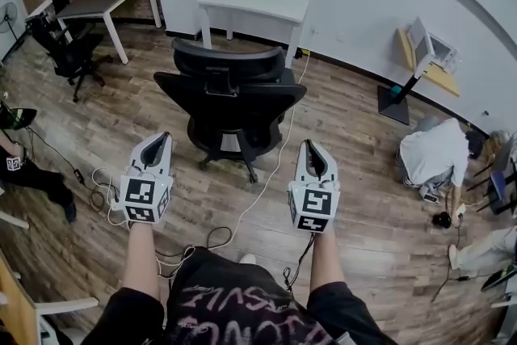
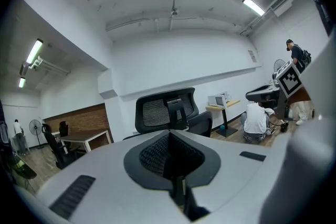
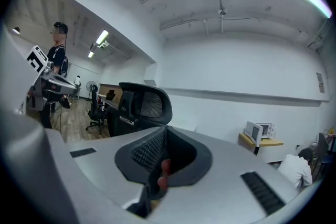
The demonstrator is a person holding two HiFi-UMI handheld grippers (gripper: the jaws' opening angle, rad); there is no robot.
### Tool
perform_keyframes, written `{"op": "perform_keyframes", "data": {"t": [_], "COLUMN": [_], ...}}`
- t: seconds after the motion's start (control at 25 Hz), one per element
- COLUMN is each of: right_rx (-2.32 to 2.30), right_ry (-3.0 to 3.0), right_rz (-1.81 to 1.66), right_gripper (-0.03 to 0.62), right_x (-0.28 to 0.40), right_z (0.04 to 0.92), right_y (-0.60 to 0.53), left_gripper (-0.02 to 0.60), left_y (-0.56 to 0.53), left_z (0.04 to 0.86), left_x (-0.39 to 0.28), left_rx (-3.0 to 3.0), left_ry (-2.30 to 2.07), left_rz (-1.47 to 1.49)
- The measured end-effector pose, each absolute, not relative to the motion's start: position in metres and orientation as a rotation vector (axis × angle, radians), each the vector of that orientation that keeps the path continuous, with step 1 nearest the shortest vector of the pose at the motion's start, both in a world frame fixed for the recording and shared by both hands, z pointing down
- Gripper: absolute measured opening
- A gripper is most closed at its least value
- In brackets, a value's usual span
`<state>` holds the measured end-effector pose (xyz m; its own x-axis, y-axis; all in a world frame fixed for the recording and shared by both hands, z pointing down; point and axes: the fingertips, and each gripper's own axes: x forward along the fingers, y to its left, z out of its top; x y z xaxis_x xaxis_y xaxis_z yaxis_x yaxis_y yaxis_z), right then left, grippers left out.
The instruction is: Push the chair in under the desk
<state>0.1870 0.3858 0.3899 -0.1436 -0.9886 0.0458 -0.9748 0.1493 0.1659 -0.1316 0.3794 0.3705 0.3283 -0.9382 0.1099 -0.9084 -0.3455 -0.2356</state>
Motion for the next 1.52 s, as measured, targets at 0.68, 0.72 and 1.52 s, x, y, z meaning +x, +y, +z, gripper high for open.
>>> {"op": "perform_keyframes", "data": {"t": [0.68,0.72,1.52], "right_rx": [1.893,1.889,1.875], "right_ry": [-2.302,-2.303,-2.252], "right_rz": [-0.149,-0.141,-0.091], "right_gripper": [0.029,0.029,0.032], "right_x": [0.185,0.183,0.156], "right_z": [0.398,0.399,0.417], "right_y": [0.354,0.349,0.225], "left_gripper": [0.015,0.015,0.017], "left_y": [0.355,0.35,0.198], "left_z": [0.38,0.381,0.404], "left_x": [-0.139,-0.141,-0.186], "left_rx": [-2.426,-2.431,-2.474], "left_ry": [1.753,1.756,1.643], "left_rz": [-0.373,-0.372,-0.473]}}
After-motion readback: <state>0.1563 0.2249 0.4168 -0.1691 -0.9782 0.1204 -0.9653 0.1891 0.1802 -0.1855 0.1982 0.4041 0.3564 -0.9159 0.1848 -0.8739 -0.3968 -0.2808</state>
